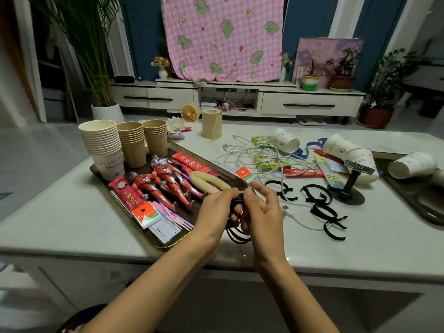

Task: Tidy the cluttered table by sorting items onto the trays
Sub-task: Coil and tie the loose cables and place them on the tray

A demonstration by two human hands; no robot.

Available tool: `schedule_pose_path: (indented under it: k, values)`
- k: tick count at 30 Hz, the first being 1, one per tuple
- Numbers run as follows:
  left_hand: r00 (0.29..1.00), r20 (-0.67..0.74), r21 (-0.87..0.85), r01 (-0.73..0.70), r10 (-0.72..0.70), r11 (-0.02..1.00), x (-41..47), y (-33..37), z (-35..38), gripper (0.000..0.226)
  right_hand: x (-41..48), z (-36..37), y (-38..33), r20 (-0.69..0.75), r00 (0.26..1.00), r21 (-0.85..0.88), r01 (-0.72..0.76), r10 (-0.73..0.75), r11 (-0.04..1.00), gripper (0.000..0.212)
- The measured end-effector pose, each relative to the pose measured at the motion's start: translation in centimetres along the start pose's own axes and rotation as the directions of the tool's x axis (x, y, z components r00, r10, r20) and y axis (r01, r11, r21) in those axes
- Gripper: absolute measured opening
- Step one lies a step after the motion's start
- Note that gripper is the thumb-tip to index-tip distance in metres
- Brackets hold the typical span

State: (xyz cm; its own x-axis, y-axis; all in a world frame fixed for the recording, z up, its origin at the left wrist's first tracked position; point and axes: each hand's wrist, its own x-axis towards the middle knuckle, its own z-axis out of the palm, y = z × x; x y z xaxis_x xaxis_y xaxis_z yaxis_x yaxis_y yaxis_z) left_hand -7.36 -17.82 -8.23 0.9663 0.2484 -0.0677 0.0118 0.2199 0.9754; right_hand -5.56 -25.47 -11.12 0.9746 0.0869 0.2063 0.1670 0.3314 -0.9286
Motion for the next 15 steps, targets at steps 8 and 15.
schedule_pose_path:
  k: [8, 15]
  values:
    - [1.0, 0.012, 0.006, -0.015, 0.015, 1.0, -0.2, -0.1, 1.4, 0.019, 0.3, 0.0, -0.1, -0.144, 0.988, 0.034, 0.065, -0.06, 0.997, 0.024]
    - [0.968, 0.086, -0.066, 0.243, -0.237, 0.968, -0.3, 0.3, 1.5, 0.021, 0.7, -0.7, 0.8, -0.142, 0.983, -0.065, 0.107, -0.115, 0.992, 0.034]
